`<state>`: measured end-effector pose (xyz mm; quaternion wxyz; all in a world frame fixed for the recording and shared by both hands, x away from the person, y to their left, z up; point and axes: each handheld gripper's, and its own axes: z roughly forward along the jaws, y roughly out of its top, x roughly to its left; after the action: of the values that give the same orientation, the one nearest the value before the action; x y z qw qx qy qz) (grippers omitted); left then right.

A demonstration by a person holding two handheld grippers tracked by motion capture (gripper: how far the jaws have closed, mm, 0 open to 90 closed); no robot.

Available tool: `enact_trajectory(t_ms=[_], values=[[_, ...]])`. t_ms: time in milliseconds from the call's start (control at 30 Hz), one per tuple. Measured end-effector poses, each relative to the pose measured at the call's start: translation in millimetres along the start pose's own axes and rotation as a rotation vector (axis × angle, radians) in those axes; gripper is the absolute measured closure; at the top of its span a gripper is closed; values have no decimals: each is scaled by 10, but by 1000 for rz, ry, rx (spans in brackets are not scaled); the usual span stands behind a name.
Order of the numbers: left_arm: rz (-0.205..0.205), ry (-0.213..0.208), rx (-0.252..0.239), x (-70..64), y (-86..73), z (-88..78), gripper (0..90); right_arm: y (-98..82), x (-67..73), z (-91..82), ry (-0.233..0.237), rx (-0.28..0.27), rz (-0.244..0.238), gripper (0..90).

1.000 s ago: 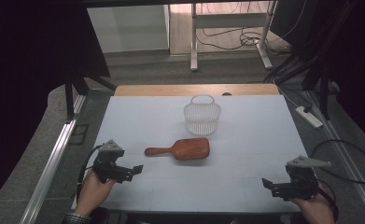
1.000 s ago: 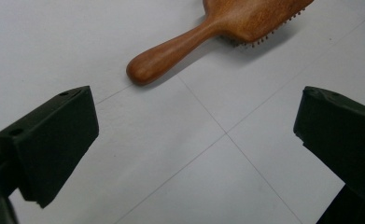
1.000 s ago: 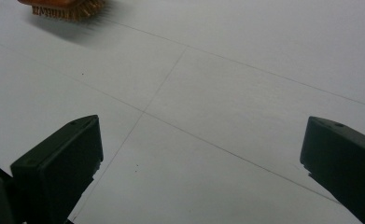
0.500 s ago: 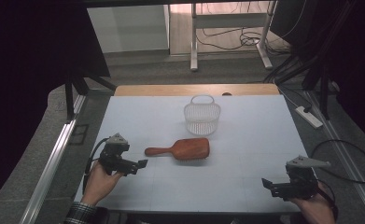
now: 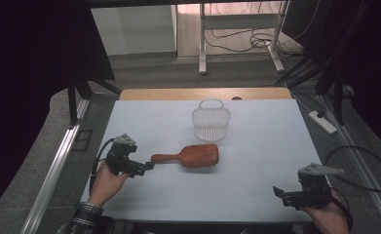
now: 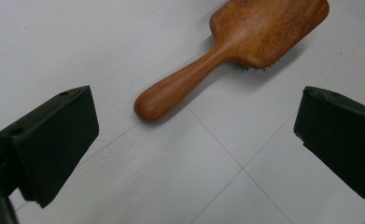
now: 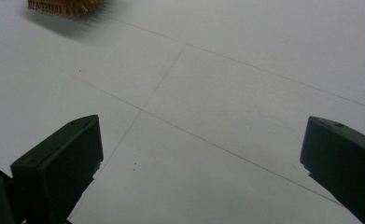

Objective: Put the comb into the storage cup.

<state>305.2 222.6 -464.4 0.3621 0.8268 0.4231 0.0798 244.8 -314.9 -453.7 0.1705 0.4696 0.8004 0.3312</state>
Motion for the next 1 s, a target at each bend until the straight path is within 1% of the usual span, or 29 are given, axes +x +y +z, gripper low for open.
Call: enact_trajectory(t_ms=[33, 400, 1000], values=[[9, 2, 7, 5, 23, 19, 1, 1, -1, 1, 0, 1, 0, 0], [31, 1, 27, 33, 149, 107, 2, 0, -3, 2, 3, 4, 2, 0], [45, 1, 46, 86, 367, 259, 1, 3, -7, 10, 10, 10, 4, 0]])
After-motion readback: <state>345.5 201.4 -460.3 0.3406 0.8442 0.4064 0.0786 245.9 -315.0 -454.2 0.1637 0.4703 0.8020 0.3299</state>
